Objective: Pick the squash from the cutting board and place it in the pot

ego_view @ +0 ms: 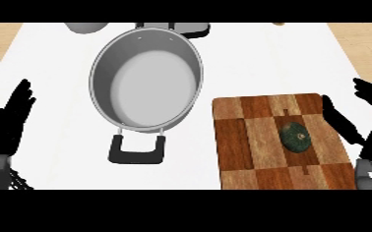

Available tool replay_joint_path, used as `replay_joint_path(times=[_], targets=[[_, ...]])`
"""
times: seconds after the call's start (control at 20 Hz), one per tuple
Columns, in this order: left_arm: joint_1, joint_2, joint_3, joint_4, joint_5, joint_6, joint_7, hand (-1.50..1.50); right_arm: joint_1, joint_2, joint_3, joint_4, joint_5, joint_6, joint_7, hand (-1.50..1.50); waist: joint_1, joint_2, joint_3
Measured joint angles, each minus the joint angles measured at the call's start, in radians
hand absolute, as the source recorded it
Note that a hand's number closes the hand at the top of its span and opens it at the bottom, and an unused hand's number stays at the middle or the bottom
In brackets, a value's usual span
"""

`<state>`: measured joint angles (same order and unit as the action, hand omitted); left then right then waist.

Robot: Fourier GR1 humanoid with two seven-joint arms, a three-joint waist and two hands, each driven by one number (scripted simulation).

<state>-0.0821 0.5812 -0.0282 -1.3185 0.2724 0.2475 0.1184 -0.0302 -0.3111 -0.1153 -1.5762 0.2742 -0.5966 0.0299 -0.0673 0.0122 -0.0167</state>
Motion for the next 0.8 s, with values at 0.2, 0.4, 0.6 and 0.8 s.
replay_joint_path(times=[0.2,0.4,0.6,0.8], targets=[[-0.036,0.004,-0.047,0.037,-0.036,0.025,0.067,0.00,0.072,0.097,0.051,-0.030,0.228,-0.212,0.029,-1.50,0.023,-0.002,-0.001],[-0.060,0.005,-0.063,0.050,-0.048,0.032,0.114,0.00,0.167,0.162,0.107,-0.099,0.464,-0.240,0.172,-1.50,0.037,-0.006,-0.004],[-0.068,0.005,-0.071,0.056,-0.051,0.039,0.137,0.00,0.254,0.183,0.113,-0.158,0.645,-0.128,0.346,-1.50,0.042,-0.008,-0.006],[-0.082,0.005,-0.078,0.059,-0.058,0.039,0.152,0.00,0.290,0.200,0.133,-0.247,0.781,0.065,0.536,-1.50,0.051,-0.007,-0.008]])
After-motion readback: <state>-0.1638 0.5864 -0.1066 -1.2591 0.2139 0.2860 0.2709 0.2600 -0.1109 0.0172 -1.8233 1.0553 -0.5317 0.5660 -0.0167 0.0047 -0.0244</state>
